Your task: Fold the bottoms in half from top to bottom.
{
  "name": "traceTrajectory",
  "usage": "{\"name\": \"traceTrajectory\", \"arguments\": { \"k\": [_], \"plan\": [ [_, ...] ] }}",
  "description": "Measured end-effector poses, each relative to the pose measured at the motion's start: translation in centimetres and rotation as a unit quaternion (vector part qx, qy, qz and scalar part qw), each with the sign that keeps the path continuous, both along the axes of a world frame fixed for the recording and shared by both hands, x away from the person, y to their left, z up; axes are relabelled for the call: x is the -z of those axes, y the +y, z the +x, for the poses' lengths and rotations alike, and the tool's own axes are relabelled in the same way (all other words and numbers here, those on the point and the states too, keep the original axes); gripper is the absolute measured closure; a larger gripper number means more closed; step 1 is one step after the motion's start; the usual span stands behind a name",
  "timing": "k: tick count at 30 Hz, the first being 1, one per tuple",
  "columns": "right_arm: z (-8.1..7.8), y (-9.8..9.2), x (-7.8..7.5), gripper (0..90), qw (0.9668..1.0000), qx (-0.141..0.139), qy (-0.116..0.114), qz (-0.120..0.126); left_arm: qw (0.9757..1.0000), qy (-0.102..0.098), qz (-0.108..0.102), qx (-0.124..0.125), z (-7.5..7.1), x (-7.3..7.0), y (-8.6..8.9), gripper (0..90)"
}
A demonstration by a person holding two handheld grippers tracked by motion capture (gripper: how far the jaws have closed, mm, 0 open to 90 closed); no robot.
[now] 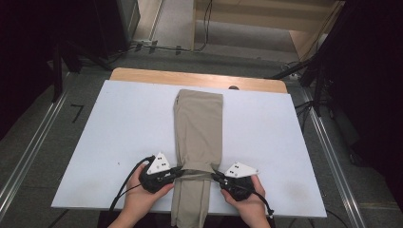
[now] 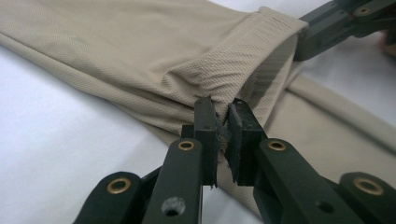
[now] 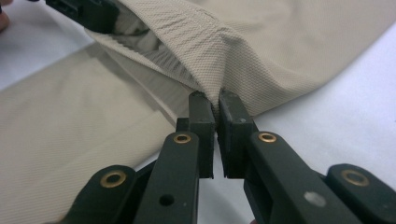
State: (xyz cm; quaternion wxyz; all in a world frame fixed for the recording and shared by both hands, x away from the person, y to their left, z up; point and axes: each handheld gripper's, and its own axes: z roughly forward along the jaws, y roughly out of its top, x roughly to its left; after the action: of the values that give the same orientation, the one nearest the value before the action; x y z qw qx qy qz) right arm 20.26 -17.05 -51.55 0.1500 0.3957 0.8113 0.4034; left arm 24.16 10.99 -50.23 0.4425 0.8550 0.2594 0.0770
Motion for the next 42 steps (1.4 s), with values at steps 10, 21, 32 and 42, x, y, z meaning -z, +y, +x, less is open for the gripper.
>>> {"name": "traceTrajectory", "arguments": {
  "k": [10,21,32,42],
  "plan": [
    [-3.7,0.1,-1.9,83.7,0.9996,-0.017,-0.013,0.021,0.9994,0.0,-0.025,0.023,-3.3,-1.6,0.9,84.1],
    [-8.7,0.7,-2.3,83.5,0.9992,-0.032,-0.016,0.018,0.9985,0.013,-0.019,0.05,-7.4,-2.3,2.0,83.7],
    [-10.6,-0.9,-3.3,13.5,0.9979,-0.02,0.006,0.062,0.9948,0.014,-0.074,0.068,-8.0,-3.7,2.9,11.4],
    [-7.0,-1.6,-5.2,7.6,0.9958,-0.023,-0.002,0.089,0.9925,0.022,-0.1,0.067,-3.0,-4.6,3.4,0.0]
  ]
}}
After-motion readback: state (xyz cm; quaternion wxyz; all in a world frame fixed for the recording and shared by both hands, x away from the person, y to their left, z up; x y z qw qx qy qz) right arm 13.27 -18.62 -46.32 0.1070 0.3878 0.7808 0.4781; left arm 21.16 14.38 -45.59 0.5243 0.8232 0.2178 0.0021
